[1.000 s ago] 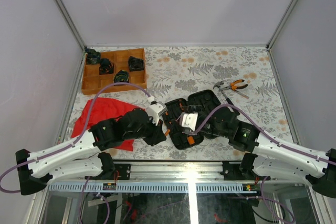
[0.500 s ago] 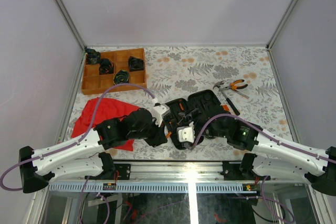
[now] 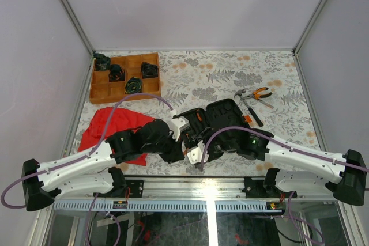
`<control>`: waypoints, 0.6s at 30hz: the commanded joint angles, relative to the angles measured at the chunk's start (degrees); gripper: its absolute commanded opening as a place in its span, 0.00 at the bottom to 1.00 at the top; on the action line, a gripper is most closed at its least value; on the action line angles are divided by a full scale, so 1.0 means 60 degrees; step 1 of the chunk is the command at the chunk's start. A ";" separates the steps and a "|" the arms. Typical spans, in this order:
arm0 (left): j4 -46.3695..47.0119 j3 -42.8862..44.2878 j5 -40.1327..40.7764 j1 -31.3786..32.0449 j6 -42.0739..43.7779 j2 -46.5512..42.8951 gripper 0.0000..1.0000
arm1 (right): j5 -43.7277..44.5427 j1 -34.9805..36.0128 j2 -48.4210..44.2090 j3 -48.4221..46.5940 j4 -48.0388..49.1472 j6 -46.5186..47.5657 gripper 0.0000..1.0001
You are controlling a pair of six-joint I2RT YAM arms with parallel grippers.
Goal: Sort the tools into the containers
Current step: Pick up the screwdriver from the center of the board.
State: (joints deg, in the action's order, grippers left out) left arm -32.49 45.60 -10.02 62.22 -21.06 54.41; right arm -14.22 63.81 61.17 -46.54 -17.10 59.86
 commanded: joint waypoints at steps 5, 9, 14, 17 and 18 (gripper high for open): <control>0.0479 -0.0078 -0.0270 0.0037 0.0256 0.0029 0.00 | -0.0461 0.0102 0.0050 -0.0199 0.0312 0.0031 0.26; 0.0391 0.0071 -0.0312 0.0044 0.0312 -0.0072 0.02 | -0.0520 0.0118 -0.0088 -0.0229 0.0355 -0.0282 0.14; 0.0340 0.0126 0.0352 0.0031 0.0231 -0.0703 0.27 | -0.0559 0.0171 -0.0355 -0.0283 0.0269 -0.1106 0.03; 0.0332 0.0233 0.0626 0.0040 0.0231 -0.1089 0.41 | -0.0225 0.0169 -0.0582 -0.0240 0.0339 -0.1782 0.01; 0.0345 0.0283 0.0747 0.0036 0.0234 -0.1218 0.46 | 0.0016 0.0164 -0.0689 -0.0197 0.0435 -0.2158 0.01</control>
State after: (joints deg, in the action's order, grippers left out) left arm -32.58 45.52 -8.54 62.22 -20.10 50.00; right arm -15.99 64.23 59.96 -46.41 -19.18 54.61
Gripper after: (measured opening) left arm 0.384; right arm 0.088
